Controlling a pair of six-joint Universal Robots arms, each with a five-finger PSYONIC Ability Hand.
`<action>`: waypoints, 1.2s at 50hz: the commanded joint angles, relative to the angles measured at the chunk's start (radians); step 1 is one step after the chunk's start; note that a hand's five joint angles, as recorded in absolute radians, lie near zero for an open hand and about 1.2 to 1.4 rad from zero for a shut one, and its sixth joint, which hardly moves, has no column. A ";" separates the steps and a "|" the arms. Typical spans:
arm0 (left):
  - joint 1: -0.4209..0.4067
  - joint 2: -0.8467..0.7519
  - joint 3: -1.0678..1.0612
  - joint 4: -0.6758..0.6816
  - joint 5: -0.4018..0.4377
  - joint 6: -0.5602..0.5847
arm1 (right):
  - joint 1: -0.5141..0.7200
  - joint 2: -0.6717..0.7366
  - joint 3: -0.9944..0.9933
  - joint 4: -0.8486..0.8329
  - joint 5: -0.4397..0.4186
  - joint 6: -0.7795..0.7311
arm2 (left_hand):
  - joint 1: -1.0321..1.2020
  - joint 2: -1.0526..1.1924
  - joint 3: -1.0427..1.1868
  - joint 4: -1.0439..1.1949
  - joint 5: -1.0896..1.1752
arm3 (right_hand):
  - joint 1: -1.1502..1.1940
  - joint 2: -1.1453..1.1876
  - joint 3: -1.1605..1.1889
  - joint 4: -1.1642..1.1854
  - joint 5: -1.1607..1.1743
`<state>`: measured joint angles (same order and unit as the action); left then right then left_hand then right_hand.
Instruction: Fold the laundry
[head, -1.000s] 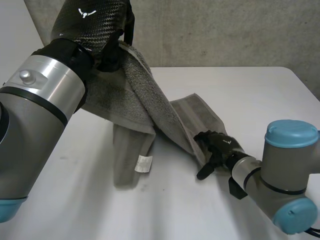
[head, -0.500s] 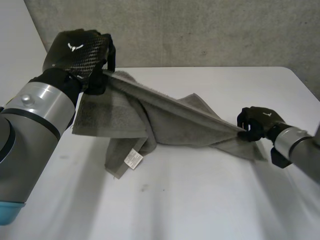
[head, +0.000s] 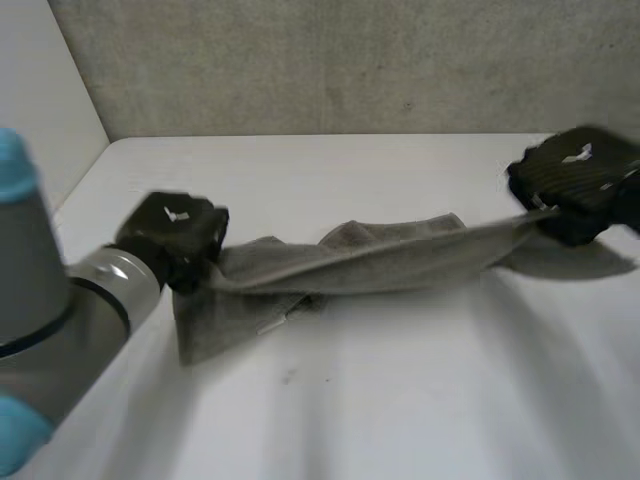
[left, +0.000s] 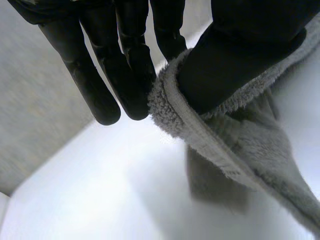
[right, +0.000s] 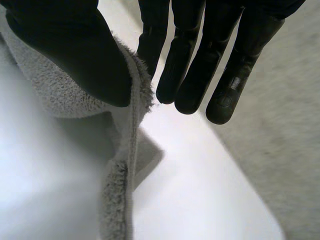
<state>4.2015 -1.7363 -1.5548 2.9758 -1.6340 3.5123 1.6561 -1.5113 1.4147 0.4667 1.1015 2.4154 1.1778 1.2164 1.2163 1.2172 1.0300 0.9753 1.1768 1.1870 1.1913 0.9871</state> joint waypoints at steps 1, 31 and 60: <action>0.003 -0.234 0.094 0.049 -0.003 0.057 | 0.146 0.294 -0.083 0.004 0.157 -0.057 | 0.218 0.180 0.180 0.179 0.192 | 0.421 0.219 0.209 0.205 0.235; 0.080 -0.218 0.402 0.693 -0.001 0.183 | 0.203 0.312 -0.258 -0.786 0.320 0.051 | 0.218 0.180 0.180 0.179 0.192 | 0.421 0.219 0.209 0.205 0.235; 0.075 -0.233 -0.300 0.680 0.072 0.188 | 0.120 0.399 0.193 -0.404 0.138 0.119 | 0.040 0.001 0.001 0.000 0.013 | 0.421 0.219 0.209 0.205 0.235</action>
<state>4.2765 -1.9904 -1.8407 3.6568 -1.5627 3.6993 1.8348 -1.0827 1.5917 -0.0121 1.2745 2.5032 1.1780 1.1963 1.1961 1.1955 1.0264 0.9753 1.1769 1.1892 1.1918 0.9929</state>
